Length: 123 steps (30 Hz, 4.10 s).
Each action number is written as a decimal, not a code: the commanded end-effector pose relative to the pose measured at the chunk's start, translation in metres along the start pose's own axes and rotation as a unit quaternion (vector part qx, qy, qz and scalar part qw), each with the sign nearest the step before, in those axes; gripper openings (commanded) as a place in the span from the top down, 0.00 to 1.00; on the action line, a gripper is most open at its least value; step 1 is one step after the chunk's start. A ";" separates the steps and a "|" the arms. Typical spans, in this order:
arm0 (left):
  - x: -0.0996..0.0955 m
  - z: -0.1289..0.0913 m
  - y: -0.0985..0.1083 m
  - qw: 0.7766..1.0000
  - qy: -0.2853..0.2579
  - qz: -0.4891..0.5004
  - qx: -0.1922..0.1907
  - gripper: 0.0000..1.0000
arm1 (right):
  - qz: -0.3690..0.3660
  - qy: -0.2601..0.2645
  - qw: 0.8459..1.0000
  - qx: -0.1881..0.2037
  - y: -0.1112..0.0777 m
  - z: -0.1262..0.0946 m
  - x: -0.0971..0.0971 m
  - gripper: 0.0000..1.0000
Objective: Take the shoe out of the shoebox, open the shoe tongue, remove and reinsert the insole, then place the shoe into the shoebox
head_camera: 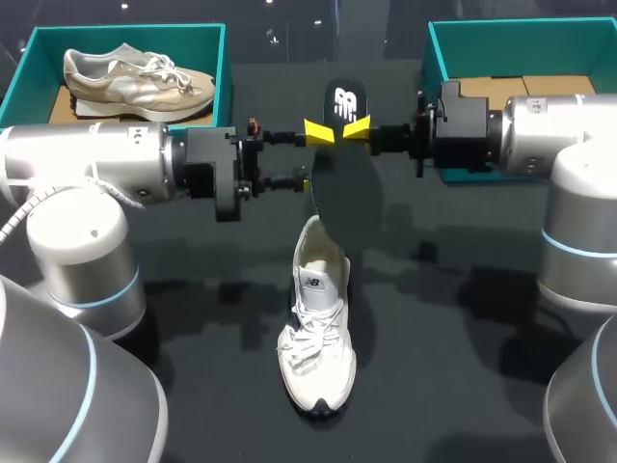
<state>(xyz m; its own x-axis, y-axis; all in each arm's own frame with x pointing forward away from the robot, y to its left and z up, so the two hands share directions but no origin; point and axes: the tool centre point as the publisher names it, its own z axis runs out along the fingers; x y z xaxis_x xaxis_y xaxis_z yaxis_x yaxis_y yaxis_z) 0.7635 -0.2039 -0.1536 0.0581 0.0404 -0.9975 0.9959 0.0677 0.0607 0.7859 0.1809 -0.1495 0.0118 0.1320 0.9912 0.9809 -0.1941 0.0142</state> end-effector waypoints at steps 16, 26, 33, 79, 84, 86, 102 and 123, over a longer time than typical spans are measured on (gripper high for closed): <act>0.007 0.015 0.008 1.000 0.007 -0.001 -0.003 0.70 | 0.022 -0.020 1.000 -0.007 0.007 0.012 -0.005 1.00; 0.010 0.016 0.009 1.000 0.013 0.002 -0.001 1.00 | 0.028 -0.016 0.999 -0.008 0.008 0.014 -0.010 1.00; 0.006 -0.001 0.006 1.000 0.013 -0.003 -0.005 1.00 | 0.016 -0.010 1.000 -0.013 0.005 -0.001 -0.010 0.00; -0.035 -0.053 0.000 0.812 -0.014 -0.580 -0.073 1.00 | -0.033 0.013 0.999 0.007 -0.015 -0.036 -0.013 0.00; -0.046 -0.057 0.000 0.741 -0.012 -0.667 -0.080 1.00 | -0.033 0.013 0.999 0.007 -0.015 -0.036 -0.013 0.00; -0.048 -0.059 -0.002 0.716 -0.011 -0.694 -0.081 1.00 | -0.033 0.013 0.999 0.007 -0.015 -0.036 -0.013 0.00; -0.048 -0.064 -0.018 0.510 0.019 -0.857 -0.071 1.00 | -0.033 0.013 0.999 0.007 -0.015 -0.036 -0.013 0.00; -0.025 -0.056 -0.011 0.184 0.021 -0.982 -0.035 1.00 | -0.033 0.013 0.999 0.007 -0.015 -0.036 -0.013 0.00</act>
<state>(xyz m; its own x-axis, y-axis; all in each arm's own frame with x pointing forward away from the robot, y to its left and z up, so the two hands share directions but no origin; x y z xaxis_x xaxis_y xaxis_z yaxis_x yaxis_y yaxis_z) 0.7388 -0.1434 -0.1214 -0.6527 -0.1307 0.7463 -0.7548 0.0267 -0.6554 0.7640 0.1456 -0.1577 -0.0591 0.1157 0.9915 0.9822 -0.1707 0.0785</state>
